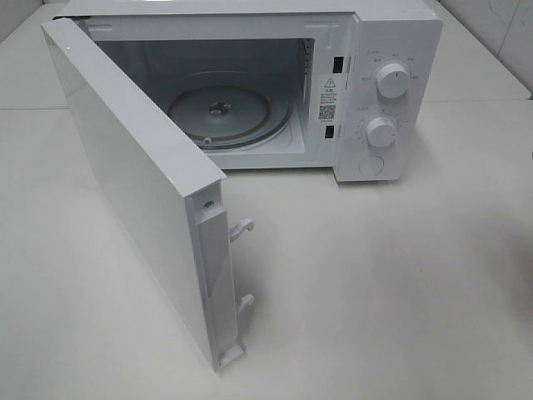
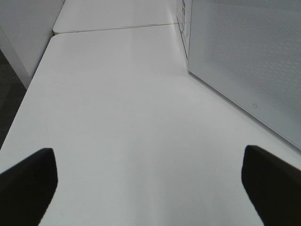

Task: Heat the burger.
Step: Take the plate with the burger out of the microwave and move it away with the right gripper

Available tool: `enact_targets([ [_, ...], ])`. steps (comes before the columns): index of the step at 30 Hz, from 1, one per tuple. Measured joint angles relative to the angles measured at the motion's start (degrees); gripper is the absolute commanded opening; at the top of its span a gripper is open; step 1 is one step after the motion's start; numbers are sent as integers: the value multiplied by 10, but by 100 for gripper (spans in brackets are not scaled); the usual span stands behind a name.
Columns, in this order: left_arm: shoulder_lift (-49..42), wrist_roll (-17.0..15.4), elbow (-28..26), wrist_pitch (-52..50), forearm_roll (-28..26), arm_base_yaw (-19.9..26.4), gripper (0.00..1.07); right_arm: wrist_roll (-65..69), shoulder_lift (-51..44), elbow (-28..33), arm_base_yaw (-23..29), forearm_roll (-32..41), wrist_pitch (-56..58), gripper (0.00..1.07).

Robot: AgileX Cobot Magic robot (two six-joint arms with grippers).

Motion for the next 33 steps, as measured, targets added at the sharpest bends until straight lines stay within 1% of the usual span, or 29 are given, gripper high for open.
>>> enact_targets([
  [6,0,0,0,0,0,0,100,47,17,1,-5,-29,8,0],
  [8,0,0,0,0,0,0,100,68,24,2,-5,-49,7,0],
  [13,0,0,0,0,0,0,100,96,26,2,-5,-66,6,0],
  [18,0,0,0,0,0,0,100,116,27,2,-5,-68,6,0],
  [33,0,0,0,0,0,0,100,119,27,2,-5,-68,5,0],
])
